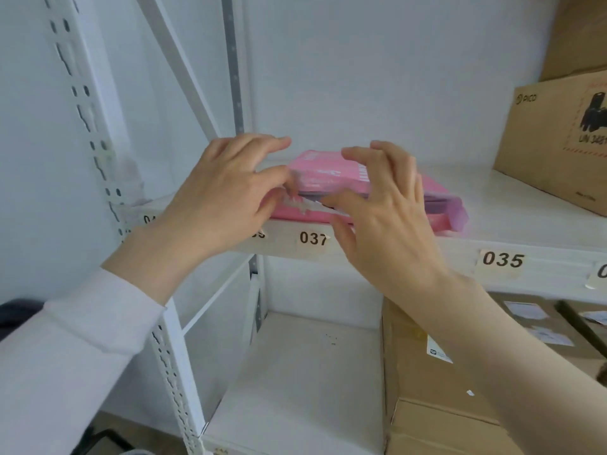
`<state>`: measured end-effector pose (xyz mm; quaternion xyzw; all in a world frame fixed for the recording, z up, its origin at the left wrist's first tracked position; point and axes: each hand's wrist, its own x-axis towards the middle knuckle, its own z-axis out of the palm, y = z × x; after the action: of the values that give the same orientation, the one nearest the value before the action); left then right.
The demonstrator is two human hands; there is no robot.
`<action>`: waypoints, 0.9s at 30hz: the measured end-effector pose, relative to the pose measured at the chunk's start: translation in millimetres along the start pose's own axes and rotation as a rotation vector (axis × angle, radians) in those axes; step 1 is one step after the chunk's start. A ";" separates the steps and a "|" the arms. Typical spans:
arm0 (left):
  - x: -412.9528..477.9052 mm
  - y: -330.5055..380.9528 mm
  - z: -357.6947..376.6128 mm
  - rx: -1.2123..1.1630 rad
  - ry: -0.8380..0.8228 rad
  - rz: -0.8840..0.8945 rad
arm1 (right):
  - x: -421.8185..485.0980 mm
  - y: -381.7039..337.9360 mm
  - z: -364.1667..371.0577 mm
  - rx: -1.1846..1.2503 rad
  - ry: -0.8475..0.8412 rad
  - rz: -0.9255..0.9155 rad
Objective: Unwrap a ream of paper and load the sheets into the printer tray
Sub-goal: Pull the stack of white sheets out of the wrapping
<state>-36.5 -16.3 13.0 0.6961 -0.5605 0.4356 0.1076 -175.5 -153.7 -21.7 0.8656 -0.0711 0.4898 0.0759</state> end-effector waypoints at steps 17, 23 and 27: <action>9.3 -16.5 -2.5 0.037 -0.074 0.164 | 9.8 -8.9 11.6 0.127 0.036 -0.037; 13.8 -22.7 -4.3 0.107 -0.100 0.214 | 9.1 -6.5 11.3 0.139 0.025 -0.068; 8.2 -28.6 -8.8 0.017 -0.115 0.159 | 4.2 -8.2 12.9 0.141 0.007 -0.063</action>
<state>-15.8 -6.4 33.9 0.6742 -0.6156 0.4067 0.0341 -160.9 -148.5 -25.2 0.8689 -0.0089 0.4940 0.0303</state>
